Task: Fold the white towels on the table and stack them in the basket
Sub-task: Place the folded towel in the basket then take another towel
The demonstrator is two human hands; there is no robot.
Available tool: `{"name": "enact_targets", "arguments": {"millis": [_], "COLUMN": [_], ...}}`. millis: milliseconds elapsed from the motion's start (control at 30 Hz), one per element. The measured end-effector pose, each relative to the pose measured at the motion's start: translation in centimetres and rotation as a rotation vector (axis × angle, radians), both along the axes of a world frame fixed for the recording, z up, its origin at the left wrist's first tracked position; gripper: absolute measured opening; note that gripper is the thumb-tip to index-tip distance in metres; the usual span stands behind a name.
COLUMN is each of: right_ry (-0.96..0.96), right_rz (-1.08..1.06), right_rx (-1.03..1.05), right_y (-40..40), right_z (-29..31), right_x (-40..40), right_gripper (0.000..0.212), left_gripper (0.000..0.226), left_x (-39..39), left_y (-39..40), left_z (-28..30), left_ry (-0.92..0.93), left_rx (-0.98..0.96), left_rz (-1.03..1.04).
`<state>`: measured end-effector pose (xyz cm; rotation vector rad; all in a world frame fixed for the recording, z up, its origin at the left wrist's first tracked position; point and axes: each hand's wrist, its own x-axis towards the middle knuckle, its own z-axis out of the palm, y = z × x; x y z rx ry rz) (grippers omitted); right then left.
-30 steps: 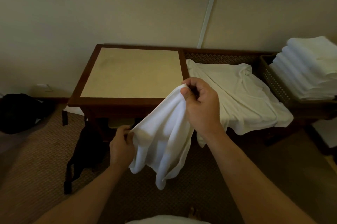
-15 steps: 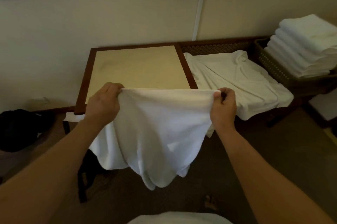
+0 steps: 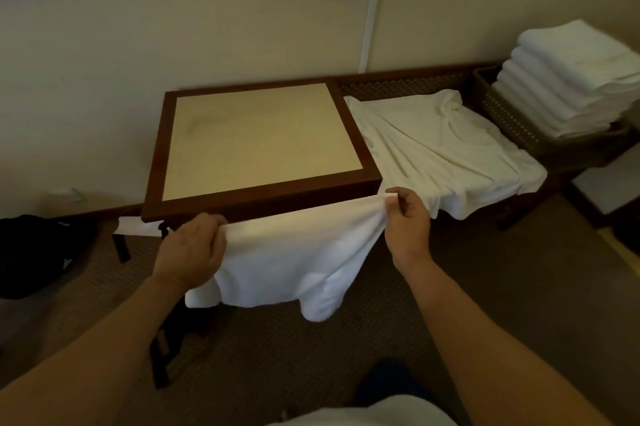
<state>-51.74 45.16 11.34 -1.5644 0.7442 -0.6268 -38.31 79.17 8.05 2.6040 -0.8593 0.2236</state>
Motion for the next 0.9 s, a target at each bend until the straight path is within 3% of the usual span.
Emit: {"name": "enact_targets", "arguments": {"millis": [100,267,433,500,700,900], "right_ry": [-0.017,-0.083,-0.075,-0.052,0.062,0.115], "right_rz": [-0.105,-0.204,-0.122,-0.121,-0.179,-0.197], "right_rx": [-0.103,-0.133,-0.178,-0.173,-0.075,-0.084], "right_y": [-0.3,-2.3,-6.3,-8.2,-13.5,-16.3], "right_z": [0.4,0.7,0.5,-0.2,-2.6,-3.5], "right_x": [0.8,3.2,6.2,7.2,10.0,18.5], "right_gripper": [0.015,0.014,0.014,0.015,0.018,0.021], "left_gripper": [0.039,0.037,0.019,0.015,0.045,0.052], "left_x": [0.8,1.6,-0.2,-0.2,3.8,14.0], "left_y": [-0.7,-5.3,-11.6,-13.7,-15.2,-17.9], "left_z": [0.0,-0.7,-1.6,-1.8,-2.1,0.4], "left_ry": [-0.145,-0.173,0.183,0.25,0.047,-0.058], "left_rx": [0.063,-0.076,-0.461,-0.511,0.004,0.179], "left_rz": [-0.125,0.195,0.528,0.573,0.217,0.215]}}
